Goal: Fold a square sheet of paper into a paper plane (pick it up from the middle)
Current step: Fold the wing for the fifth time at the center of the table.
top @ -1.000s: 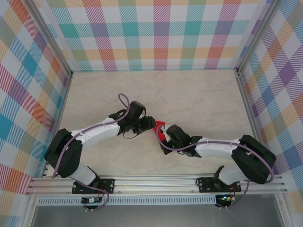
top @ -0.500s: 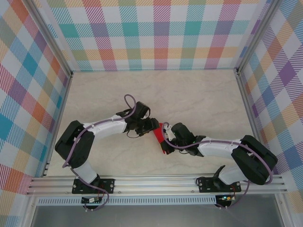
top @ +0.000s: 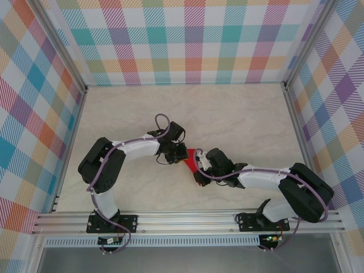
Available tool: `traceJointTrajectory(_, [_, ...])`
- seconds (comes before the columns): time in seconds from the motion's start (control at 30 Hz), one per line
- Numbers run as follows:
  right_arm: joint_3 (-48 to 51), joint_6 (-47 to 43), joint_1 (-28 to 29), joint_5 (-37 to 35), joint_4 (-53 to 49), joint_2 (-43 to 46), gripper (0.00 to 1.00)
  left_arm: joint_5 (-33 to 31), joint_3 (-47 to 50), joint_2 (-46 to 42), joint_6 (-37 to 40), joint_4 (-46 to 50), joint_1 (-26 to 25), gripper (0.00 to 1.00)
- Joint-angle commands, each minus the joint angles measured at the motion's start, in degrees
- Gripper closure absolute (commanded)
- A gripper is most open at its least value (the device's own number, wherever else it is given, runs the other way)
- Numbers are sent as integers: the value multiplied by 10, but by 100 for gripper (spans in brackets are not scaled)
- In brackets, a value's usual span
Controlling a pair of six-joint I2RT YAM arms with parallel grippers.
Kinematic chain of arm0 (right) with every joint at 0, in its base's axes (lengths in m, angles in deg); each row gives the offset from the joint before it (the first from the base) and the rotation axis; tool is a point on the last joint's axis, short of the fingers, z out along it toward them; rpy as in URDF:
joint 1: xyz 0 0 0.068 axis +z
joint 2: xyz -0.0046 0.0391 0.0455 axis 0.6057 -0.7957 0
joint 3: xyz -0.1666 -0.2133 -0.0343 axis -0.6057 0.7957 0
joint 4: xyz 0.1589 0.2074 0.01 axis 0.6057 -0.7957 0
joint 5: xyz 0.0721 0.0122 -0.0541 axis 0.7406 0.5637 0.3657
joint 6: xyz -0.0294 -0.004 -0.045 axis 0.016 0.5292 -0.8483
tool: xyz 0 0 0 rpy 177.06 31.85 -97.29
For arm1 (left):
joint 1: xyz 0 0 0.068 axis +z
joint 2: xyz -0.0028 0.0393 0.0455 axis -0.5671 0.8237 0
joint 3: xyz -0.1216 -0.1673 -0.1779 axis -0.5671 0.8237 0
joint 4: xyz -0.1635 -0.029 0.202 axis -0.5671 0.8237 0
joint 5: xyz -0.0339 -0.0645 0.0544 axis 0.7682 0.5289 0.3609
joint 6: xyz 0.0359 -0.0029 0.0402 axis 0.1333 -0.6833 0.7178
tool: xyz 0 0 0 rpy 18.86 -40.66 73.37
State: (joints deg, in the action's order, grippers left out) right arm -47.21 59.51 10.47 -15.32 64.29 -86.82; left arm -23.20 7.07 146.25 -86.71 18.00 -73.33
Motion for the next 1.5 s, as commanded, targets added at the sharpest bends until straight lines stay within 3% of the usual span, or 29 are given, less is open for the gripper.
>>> traceJointTrajectory(0.0, [-21, -21, 7, -16, -29, 14, 85, 3, -18, 6, 11, 36, 9, 94])
traceJointTrajectory(0.1, [-36, -32, 23, -46, -57, 19, 80, 4, -20, 7, 9, 40, 9, 100])
traceJointTrajectory(0.43, [-96, -72, 90, -181, -141, -11, 64, 9, -22, 9, 1, 44, 9, 100])
traceJointTrajectory(0.5, [-103, -75, 104, -202, -144, -22, 56, 11, -22, 10, 1, 43, 9, 100])
traceJointTrajectory(0.67, [-124, -77, 134, -248, -147, -57, 51, 15, -22, 10, 3, 42, 9, 100])
traceJointTrajectory(0.8, [-136, -72, 148, -289, -145, -81, 55, 15, -23, 8, 4, 44, 9, 100])
traceJointTrajectory(0.9, [-140, -70, 154, -308, -145, -95, 65, 15, -23, 8, 4, 45, 9, 100])
traceJointTrajectory(1.27, [-127, -48, 157, -323, -136, -88, 87, 16, -26, 10, 4, 45, 9, 100])
traceJointTrajectory(1.47, [-118, -26, 157, -306, -122, -90, 90, 15, -26, 9, 4, 46, 9, 99])
